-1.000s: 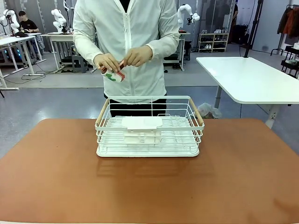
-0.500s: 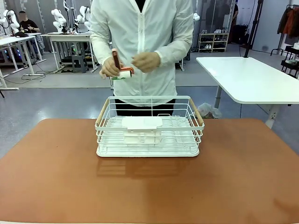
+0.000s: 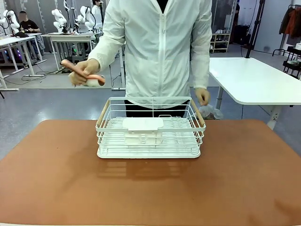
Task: Clean the table.
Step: Pick up the Lint Roller when the human hands it over.
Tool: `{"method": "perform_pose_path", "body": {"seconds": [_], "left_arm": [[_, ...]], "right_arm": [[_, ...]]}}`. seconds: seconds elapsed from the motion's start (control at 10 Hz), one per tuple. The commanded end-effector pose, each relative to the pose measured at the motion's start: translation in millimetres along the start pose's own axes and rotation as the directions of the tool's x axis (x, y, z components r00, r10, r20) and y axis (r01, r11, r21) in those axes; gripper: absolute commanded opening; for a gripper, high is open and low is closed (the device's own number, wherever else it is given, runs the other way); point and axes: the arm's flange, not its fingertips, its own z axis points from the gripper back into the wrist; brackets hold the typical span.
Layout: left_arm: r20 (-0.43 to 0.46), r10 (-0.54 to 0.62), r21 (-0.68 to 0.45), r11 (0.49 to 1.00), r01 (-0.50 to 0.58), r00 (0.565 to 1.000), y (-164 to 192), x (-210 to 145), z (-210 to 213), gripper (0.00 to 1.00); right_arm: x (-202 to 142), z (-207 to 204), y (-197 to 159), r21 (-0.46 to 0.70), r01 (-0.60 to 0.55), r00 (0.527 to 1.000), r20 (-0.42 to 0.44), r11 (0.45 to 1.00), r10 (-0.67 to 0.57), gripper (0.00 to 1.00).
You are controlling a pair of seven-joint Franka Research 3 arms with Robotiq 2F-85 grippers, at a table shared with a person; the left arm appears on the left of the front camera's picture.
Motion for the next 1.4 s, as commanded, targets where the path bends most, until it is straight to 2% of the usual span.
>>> {"method": "perform_pose_path", "body": {"seconds": [0.0,1.0,1.1,1.3], "left_arm": [[-0.003,-0.008,-0.019,1.000,0.008,1.000,1,1,2,1.00],[0.000,0.000,0.000,1.000,0.000,1.000,0,0,0,1.00],[-0.008,-0.032,0.051,0.998,0.032,0.999,-18,0,-2,1.00],[0.024,0.061,0.157,0.986,-0.064,0.998,-56,4,-9,1.00]], "right_arm": [[-3,-1,3,-0.002,-0.003,1.000,0.016,1.000,0.003,1.00],[-3,-1,3,-0.002,-0.003,1.000,0.016,1.000,0.003,1.00],[-3,-1,3,-0.002,-0.003,1.000,0.016,1.000,0.003,1.00],[-3,-1,3,-0.002,-0.003,1.000,0.016,1.000,0.003,1.00]]}}
